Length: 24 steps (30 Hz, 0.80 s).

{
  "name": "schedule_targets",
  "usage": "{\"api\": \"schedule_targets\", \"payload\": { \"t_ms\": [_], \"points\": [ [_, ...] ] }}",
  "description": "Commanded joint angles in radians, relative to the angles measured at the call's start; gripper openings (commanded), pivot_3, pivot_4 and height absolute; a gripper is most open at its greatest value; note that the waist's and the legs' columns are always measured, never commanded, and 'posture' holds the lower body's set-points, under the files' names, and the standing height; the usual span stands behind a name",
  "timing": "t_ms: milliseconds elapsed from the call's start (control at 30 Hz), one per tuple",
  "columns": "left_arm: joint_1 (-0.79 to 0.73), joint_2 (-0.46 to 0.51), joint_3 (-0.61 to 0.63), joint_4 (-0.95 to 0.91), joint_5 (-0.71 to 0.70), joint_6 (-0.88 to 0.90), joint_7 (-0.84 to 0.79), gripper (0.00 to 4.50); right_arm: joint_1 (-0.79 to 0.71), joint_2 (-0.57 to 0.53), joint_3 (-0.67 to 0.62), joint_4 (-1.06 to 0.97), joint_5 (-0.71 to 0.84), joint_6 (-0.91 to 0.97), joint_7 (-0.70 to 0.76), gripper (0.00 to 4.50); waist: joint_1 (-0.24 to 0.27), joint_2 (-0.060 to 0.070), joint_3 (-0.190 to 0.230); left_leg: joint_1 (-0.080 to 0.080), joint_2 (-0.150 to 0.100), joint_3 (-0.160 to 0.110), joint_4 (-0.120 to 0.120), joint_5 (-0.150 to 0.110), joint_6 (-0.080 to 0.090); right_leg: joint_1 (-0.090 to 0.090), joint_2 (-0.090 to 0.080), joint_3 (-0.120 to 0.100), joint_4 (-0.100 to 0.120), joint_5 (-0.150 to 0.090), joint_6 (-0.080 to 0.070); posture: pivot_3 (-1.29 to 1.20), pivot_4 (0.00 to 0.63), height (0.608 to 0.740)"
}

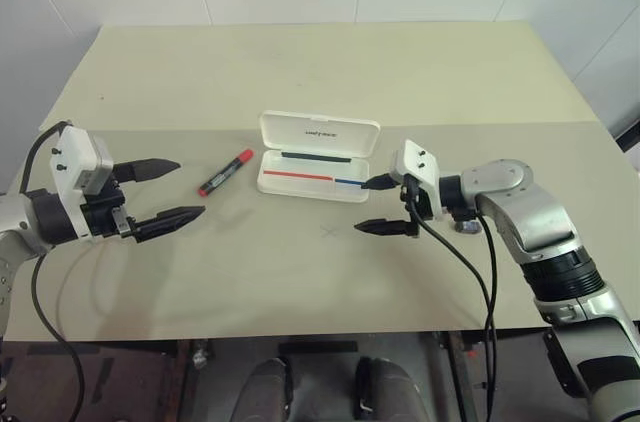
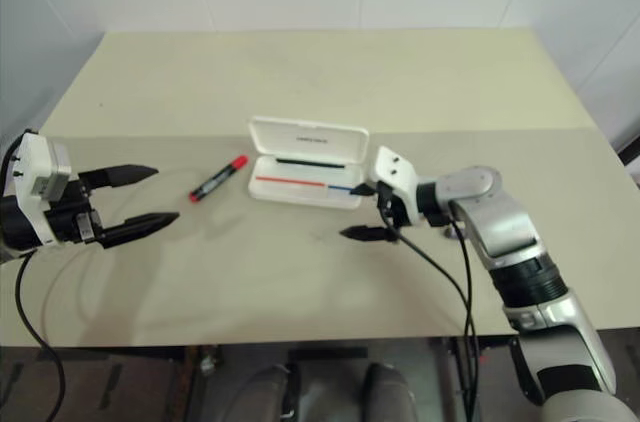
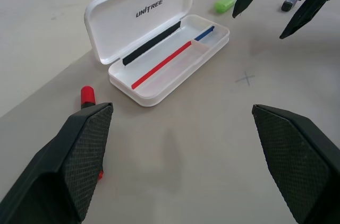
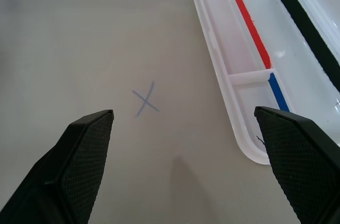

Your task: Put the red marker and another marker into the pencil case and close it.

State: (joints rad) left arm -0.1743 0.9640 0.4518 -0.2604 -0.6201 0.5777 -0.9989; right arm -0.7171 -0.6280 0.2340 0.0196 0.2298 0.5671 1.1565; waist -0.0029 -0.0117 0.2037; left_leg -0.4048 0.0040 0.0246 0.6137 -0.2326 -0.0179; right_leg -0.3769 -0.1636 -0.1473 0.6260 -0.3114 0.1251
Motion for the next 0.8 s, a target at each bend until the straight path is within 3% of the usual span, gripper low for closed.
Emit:
{"api": "schedule_targets", "payload": {
  "t_ms": [33,467,800],
  "points": [
    [-0.012,0.022,0.013,0.004,0.010,-0.025,-0.007,4.48,-0.016,0.003,-0.007,-0.005,-0.002,-0.019,-0.006,4.50,0.000,0.000,0.000,0.000,0.000,0.000,0.000,0.000,0.000,0.000,0.000,0.000,0.000,0.000,0.000,0.00,0.150,0.740],
    [-0.027,0.021,0.000,0.021,0.018,-0.044,-0.008,4.48,-0.034,0.024,-0.003,0.014,-0.022,-0.031,-0.018,4.50,0.000,0.000,0.000,0.000,0.000,0.000,0.000,0.000,0.000,0.000,0.000,0.000,0.000,0.000,0.000,0.00,0.150,0.740],
    [-0.038,0.018,-0.013,0.024,0.022,-0.052,-0.007,4.48,-0.103,0.118,0.057,0.106,-0.068,-0.077,-0.032,4.50,-0.001,0.000,0.000,0.000,0.000,0.001,0.000,0.000,0.000,-0.001,0.001,0.001,0.000,0.000,0.000,0.00,0.150,0.740]
  ]
}}
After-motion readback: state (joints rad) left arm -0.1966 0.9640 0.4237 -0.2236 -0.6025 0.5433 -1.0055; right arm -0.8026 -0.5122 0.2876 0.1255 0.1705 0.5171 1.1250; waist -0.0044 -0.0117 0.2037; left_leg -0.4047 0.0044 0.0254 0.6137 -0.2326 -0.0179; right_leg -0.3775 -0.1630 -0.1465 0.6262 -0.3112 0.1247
